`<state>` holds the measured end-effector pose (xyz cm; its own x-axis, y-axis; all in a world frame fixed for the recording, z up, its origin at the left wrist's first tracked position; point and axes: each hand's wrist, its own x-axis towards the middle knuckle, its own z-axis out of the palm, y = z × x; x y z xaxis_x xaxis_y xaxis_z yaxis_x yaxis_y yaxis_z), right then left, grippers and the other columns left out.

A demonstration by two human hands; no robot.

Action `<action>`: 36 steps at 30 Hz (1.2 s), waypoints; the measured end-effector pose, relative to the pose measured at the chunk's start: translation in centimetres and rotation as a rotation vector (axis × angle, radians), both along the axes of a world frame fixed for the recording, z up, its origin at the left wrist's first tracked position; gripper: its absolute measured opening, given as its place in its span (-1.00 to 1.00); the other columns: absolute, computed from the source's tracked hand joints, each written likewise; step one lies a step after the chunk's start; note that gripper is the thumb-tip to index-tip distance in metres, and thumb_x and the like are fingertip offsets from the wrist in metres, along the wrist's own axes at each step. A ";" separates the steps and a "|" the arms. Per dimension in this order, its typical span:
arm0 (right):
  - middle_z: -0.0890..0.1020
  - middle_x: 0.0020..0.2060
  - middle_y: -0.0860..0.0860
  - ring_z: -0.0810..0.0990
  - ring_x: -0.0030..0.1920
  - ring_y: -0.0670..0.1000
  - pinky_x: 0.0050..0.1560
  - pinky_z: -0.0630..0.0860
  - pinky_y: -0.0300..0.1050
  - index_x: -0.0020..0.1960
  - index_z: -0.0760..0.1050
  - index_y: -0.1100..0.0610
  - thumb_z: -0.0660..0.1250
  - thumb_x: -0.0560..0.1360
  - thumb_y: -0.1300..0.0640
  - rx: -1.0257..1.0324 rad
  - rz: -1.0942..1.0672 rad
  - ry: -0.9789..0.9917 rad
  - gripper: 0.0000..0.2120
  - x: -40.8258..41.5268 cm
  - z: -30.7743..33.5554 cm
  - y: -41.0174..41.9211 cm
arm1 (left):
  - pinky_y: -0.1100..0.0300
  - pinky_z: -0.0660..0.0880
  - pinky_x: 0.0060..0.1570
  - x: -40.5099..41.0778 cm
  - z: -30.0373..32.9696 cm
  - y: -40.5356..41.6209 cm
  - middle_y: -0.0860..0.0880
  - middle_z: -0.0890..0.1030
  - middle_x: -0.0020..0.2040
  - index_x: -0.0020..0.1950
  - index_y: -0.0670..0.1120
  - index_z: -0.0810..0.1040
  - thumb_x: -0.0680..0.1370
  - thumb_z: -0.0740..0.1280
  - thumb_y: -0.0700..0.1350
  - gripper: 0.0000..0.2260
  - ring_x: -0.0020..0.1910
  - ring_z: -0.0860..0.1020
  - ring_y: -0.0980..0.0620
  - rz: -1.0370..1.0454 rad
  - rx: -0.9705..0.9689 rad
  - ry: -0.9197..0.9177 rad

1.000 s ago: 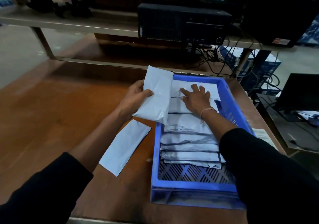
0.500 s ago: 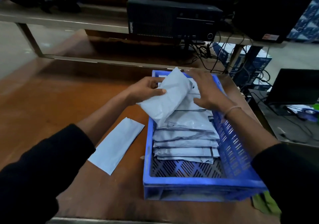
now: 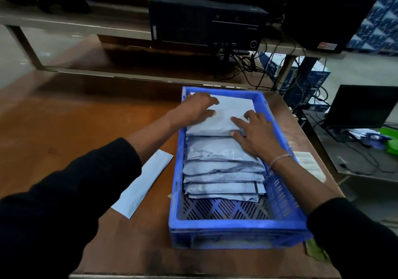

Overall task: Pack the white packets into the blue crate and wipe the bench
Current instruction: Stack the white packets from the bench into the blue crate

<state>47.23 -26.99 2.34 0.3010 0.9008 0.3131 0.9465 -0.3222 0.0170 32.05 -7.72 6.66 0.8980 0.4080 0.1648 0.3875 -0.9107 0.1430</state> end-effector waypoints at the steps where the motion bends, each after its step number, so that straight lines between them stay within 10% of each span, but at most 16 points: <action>1: 0.50 0.23 0.15 0.46 0.17 0.28 0.08 0.50 0.16 0.41 0.49 -0.07 0.18 0.55 -0.23 -0.003 -0.022 0.015 -0.50 -0.1 -0.1 0.1 | -0.12 0.48 0.27 -0.6 -0.1 -0.3 -0.14 0.56 0.35 0.48 0.00 0.48 0.64 0.33 0.10 -0.57 0.35 0.50 -0.19 -0.025 0.009 -0.007; 15: 0.33 0.38 0.13 0.34 0.27 0.25 0.36 0.30 0.05 0.55 0.31 -0.08 0.21 0.61 -0.18 -0.113 -0.105 0.144 -0.47 -1.5 0.4 0.0 | -0.07 0.24 0.48 -2.3 -2.6 -2.1 -0.16 0.17 0.66 0.65 0.01 0.20 0.70 0.23 -0.11 -0.48 0.61 0.18 -0.15 -0.075 0.171 0.288; 22: 0.46 0.25 0.11 0.43 0.22 0.23 0.16 0.45 0.16 0.41 0.50 -0.02 0.38 0.53 -0.02 0.090 -0.052 0.203 -0.55 -4.6 2.3 0.7 | 0.02 0.21 0.52 -6.7 -1.7 -1.7 -0.21 0.36 0.56 0.56 -0.16 0.39 0.64 0.34 -0.16 -0.53 0.57 0.29 -0.18 -0.061 -0.117 -0.153; 29: 0.63 -0.05 0.04 0.63 -0.13 0.02 0.01 0.51 -0.14 0.17 0.63 0.10 0.39 0.49 0.13 0.233 0.233 0.429 -0.74 -14.2 5.0 6.1 | 0.11 0.49 0.27 -16.3 -4.0 1.8 -0.19 0.59 0.28 0.34 -0.21 0.58 0.60 0.38 -0.23 -0.70 0.24 0.57 -0.09 0.220 -0.376 -0.519; 36: 0.67 0.15 0.12 0.65 0.10 0.14 0.07 0.57 -0.10 0.28 0.59 0.19 0.54 0.41 0.03 -0.605 0.175 0.246 -0.50 -23.3 2.4 15.0 | -0.06 0.59 0.08 -24.4 -11.8 2.5 -0.17 0.63 0.16 0.25 -0.17 0.56 0.48 0.54 0.01 -0.56 0.06 0.62 -0.16 0.498 -0.536 -0.071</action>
<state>23.96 -11.99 4.78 0.1330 0.9378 -0.3207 0.9832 -0.1658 -0.0769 7.62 -5.20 -5.09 0.5798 0.8058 -0.1206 0.7102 -0.4273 0.5596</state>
